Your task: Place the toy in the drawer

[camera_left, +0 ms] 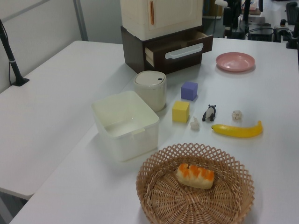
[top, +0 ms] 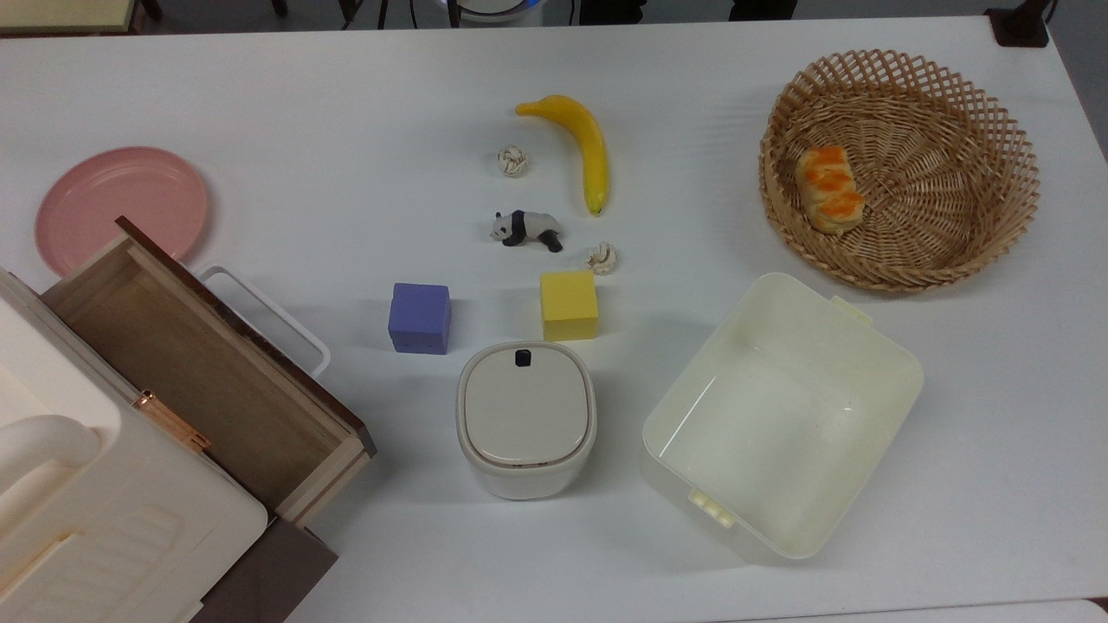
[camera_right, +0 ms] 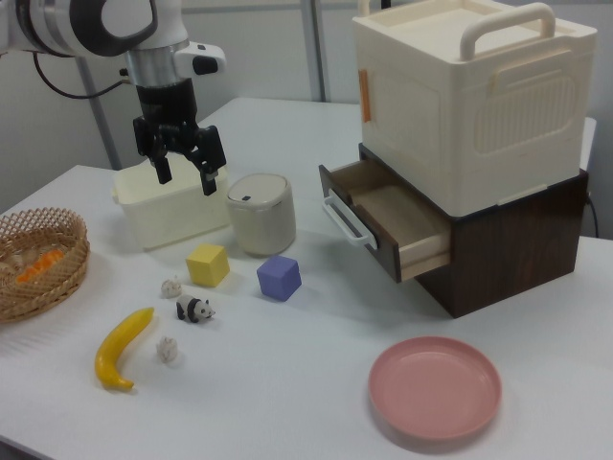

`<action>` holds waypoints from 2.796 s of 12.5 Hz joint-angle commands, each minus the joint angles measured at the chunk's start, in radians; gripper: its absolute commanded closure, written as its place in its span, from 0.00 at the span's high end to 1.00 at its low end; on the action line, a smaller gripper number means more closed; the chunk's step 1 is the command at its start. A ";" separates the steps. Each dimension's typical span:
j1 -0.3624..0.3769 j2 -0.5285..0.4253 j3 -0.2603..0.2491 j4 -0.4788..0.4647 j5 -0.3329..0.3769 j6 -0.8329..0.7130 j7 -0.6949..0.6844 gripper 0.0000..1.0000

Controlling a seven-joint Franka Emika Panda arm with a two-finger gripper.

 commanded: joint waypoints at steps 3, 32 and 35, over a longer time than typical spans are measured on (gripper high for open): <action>0.003 0.003 -0.008 0.007 0.002 0.004 0.001 1.00; 0.005 0.078 0.005 -0.076 0.004 0.099 0.002 1.00; 0.009 0.076 0.016 -0.140 0.004 0.169 0.010 1.00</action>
